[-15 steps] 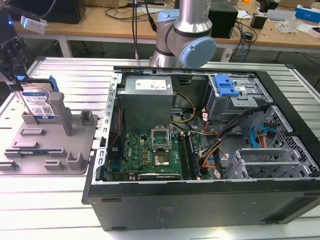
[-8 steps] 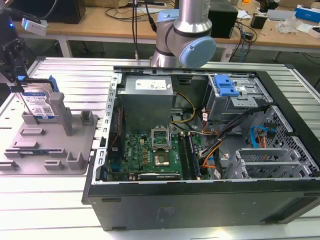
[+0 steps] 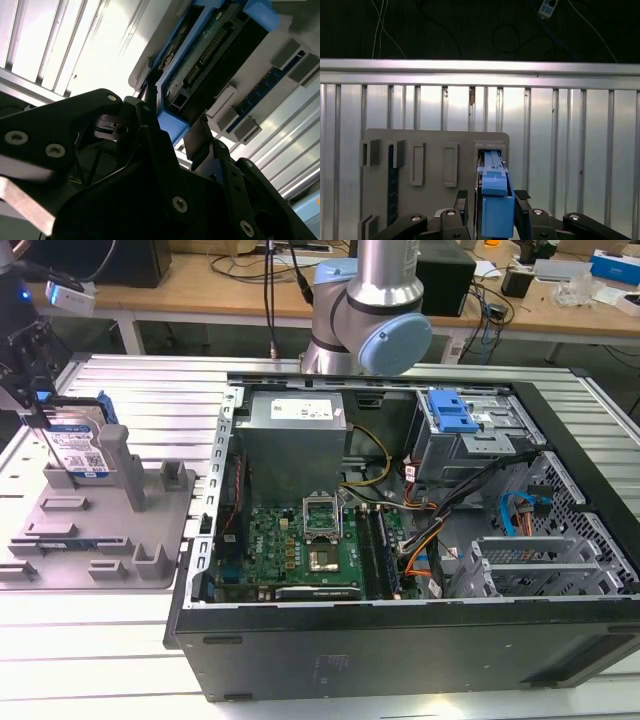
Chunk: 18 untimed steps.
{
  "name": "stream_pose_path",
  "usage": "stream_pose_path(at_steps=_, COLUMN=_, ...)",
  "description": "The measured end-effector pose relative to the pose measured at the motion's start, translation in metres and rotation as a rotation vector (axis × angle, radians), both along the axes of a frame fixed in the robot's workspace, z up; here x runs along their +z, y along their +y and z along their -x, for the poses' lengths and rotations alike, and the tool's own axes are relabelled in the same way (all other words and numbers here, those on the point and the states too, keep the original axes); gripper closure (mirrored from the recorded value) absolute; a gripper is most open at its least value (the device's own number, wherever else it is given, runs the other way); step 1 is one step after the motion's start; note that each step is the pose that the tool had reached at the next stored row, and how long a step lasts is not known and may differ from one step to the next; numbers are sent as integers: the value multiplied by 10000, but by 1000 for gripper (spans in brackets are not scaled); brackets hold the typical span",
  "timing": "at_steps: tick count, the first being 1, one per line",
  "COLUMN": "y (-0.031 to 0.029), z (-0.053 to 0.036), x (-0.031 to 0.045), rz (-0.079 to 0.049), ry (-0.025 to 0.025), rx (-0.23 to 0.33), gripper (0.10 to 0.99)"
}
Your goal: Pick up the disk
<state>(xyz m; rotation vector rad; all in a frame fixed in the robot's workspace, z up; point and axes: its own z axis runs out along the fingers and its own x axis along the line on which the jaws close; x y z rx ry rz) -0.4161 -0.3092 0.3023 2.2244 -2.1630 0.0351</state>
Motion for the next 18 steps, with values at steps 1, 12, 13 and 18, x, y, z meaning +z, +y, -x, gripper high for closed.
stream_pose_path(at_steps=1, y=0, z=1, x=-5, rz=0, ry=-1, rx=4, gripper=604)
stream_pose_path(at_steps=12, y=0, z=6, x=-30, rz=0, ry=-3, rx=17, gripper=706)
stream_pose_path(at_steps=13, y=0, z=6, x=-30, rz=1, ry=-3, rx=17, gripper=706)
stream_pose_path(at_steps=18, y=0, z=6, x=-31, rz=0, ry=-3, rx=17, gripper=718)
